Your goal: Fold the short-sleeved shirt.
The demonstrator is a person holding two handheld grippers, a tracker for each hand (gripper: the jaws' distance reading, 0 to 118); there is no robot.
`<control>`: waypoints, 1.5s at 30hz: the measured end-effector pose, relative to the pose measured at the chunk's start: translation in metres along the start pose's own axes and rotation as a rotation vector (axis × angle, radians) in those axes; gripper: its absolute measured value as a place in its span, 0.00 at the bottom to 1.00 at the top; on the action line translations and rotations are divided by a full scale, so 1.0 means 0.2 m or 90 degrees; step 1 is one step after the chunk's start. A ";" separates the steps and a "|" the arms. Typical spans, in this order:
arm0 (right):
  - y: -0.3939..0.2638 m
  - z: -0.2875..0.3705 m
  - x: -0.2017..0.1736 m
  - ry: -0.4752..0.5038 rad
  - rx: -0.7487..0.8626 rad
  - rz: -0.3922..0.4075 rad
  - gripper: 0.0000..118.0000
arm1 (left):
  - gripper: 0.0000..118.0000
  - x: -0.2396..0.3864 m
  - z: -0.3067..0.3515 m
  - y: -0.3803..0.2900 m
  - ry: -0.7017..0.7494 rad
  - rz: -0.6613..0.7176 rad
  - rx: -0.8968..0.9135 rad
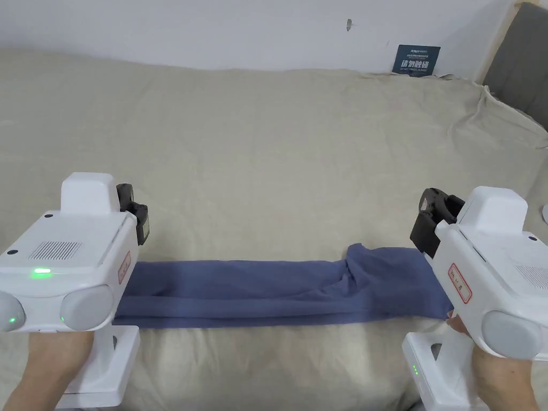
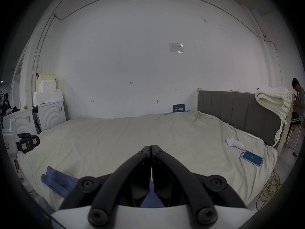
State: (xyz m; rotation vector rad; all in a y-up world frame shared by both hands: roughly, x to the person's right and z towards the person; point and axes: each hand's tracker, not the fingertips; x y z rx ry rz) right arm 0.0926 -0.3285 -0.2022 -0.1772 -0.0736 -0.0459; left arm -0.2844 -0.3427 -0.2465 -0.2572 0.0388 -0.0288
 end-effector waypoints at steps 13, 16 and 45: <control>-0.01 0.00 -0.03 0.004 -0.008 0.011 0.00 | 0.00 -0.04 -0.01 -0.02 -0.006 0.024 -0.030; -0.01 0.00 -0.04 0.008 -0.011 0.012 0.00 | 0.00 -0.06 -0.02 -0.01 -0.008 0.029 -0.037; -0.08 -0.09 -0.11 0.000 -0.064 0.033 0.00 | 1.00 -0.90 -0.55 -0.21 -0.164 0.290 -0.531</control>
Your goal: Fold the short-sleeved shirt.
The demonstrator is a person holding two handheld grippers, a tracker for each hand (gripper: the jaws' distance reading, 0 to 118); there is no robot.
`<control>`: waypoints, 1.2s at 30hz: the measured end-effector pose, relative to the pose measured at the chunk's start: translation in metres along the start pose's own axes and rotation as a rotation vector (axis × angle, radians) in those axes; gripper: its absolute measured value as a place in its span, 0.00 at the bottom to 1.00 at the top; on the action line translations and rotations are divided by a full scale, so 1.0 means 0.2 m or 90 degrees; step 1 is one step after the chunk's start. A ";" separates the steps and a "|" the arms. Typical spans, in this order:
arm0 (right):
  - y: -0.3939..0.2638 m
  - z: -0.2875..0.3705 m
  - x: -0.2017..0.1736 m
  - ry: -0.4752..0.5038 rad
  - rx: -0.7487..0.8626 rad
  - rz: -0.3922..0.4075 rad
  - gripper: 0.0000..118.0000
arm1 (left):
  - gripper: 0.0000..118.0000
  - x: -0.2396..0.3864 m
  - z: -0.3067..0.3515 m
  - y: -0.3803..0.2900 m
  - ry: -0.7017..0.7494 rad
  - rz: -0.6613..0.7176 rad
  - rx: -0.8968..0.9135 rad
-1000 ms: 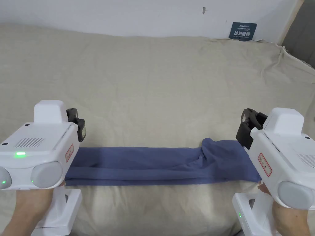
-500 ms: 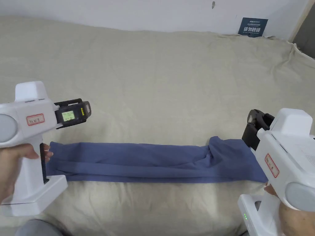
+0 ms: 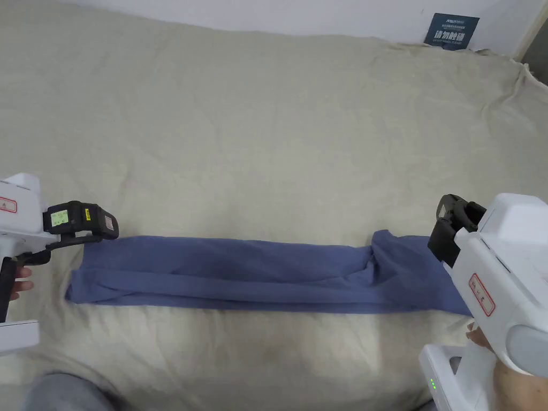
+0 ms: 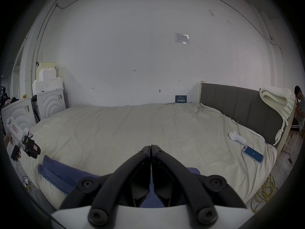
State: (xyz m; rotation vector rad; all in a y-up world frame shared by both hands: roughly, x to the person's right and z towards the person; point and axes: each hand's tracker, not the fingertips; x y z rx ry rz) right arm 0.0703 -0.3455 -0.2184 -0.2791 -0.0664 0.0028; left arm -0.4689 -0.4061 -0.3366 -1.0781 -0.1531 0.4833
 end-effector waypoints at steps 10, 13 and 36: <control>-0.02 -0.01 -0.03 -0.015 -0.017 0.007 0.00 | 0.84 -0.01 -0.19 -0.01 0.038 -0.011 -0.106; -0.03 -0.02 -0.03 -0.016 -0.021 0.011 0.00 | 0.68 0.04 -0.15 -0.02 0.029 -0.037 -0.114; -0.04 0.01 0.04 -0.011 -0.012 -0.018 0.00 | 0.03 0.34 0.17 -0.02 0.014 -0.040 -0.048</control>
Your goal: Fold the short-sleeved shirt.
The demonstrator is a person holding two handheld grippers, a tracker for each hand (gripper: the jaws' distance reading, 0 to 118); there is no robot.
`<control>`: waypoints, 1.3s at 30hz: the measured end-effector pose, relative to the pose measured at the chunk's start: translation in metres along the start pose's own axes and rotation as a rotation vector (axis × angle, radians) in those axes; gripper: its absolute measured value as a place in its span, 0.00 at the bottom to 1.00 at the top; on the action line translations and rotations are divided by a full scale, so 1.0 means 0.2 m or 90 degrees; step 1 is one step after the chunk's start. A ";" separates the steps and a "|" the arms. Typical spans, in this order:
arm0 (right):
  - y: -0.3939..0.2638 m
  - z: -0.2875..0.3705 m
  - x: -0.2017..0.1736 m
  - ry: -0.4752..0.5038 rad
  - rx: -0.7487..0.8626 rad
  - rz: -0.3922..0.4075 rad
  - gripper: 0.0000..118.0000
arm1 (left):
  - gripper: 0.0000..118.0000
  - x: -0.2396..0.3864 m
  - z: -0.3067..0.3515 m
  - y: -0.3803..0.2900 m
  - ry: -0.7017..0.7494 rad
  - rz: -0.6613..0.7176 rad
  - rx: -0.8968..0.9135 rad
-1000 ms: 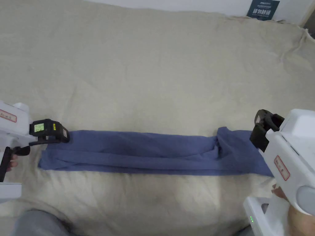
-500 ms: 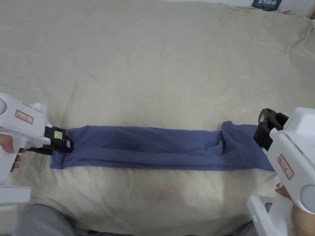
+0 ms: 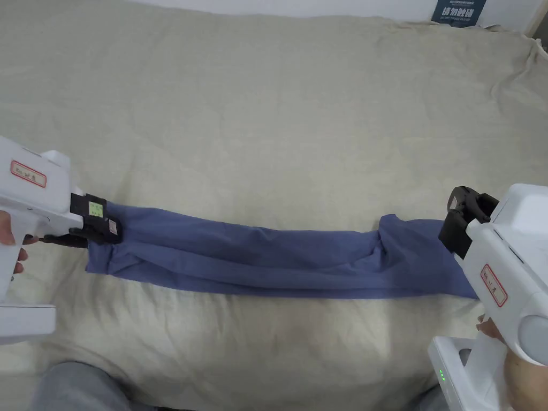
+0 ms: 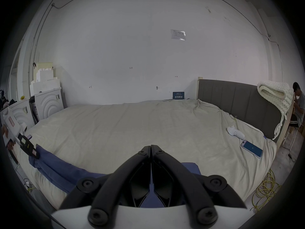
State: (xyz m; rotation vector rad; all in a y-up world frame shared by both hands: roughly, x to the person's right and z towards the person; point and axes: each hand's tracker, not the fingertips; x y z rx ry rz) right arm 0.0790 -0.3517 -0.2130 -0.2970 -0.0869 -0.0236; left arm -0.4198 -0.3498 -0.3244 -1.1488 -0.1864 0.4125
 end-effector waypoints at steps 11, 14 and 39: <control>0.02 0.05 0.11 -0.016 0.025 -0.031 0.00 | 0.03 0.47 0.14 -0.01 -0.098 -0.074 0.011; 0.02 0.08 0.15 -0.023 0.031 -0.032 0.00 | 0.03 0.64 0.05 -0.01 -0.107 -0.104 -0.006; -0.05 0.13 0.36 -0.084 0.000 -0.050 0.00 | 1.00 1.33 -0.88 -0.27 -0.070 -0.190 -0.134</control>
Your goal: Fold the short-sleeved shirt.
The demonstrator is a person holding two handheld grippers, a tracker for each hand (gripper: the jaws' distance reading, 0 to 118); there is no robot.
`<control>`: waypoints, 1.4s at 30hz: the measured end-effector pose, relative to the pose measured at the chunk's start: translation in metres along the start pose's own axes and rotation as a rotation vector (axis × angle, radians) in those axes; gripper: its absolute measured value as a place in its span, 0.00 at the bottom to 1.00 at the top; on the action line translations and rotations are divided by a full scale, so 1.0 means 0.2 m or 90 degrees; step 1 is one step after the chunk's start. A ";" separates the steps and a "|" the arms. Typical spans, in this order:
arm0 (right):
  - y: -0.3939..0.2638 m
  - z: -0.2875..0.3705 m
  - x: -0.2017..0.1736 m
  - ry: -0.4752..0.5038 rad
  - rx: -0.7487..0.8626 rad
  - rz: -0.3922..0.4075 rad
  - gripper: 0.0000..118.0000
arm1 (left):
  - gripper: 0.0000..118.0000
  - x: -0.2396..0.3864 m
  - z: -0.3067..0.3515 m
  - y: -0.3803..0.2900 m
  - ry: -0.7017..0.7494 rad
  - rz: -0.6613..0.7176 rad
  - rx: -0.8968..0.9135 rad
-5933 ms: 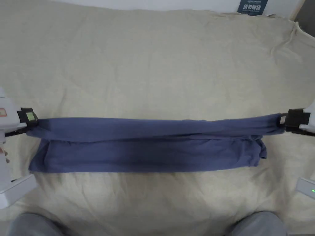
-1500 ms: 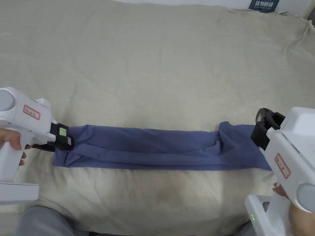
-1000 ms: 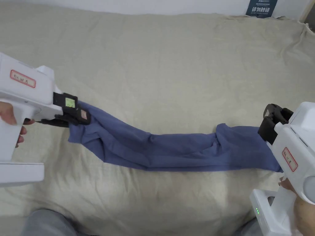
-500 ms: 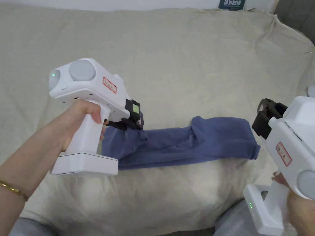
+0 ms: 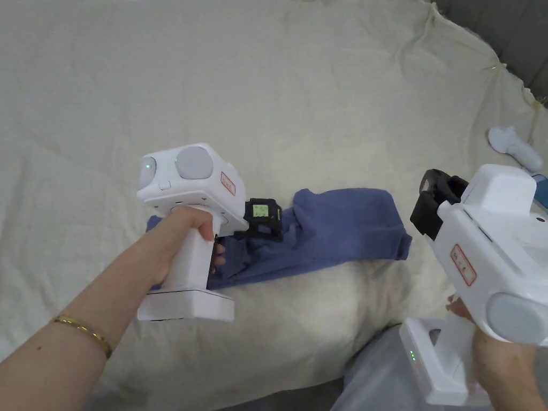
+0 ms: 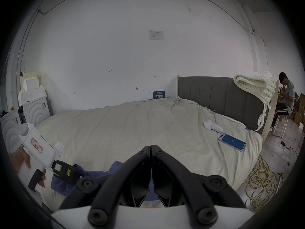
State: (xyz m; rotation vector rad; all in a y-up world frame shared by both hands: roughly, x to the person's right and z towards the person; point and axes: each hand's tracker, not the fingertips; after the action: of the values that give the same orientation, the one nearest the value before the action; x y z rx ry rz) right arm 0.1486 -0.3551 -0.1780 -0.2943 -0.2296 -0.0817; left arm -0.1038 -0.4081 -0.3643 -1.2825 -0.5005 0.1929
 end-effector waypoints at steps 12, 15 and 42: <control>0.02 0.00 -0.09 0.027 0.006 0.002 0.00 | 0.64 -0.08 0.44 -0.02 -0.003 -0.005 0.213; 0.02 0.00 -0.10 0.032 0.007 0.005 0.00 | 0.16 -0.12 0.47 -0.07 0.061 -0.031 0.265; -0.05 -0.05 -0.05 0.025 -0.030 0.008 0.00 | 0.00 0.18 -0.18 -0.45 0.175 -0.144 0.326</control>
State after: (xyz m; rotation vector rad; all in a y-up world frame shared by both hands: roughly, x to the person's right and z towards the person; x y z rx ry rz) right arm 0.1403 -0.3676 -0.1865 -0.3404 -0.1877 -0.0802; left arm -0.0674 -0.4492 -0.2772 -0.7297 -0.3260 -0.0472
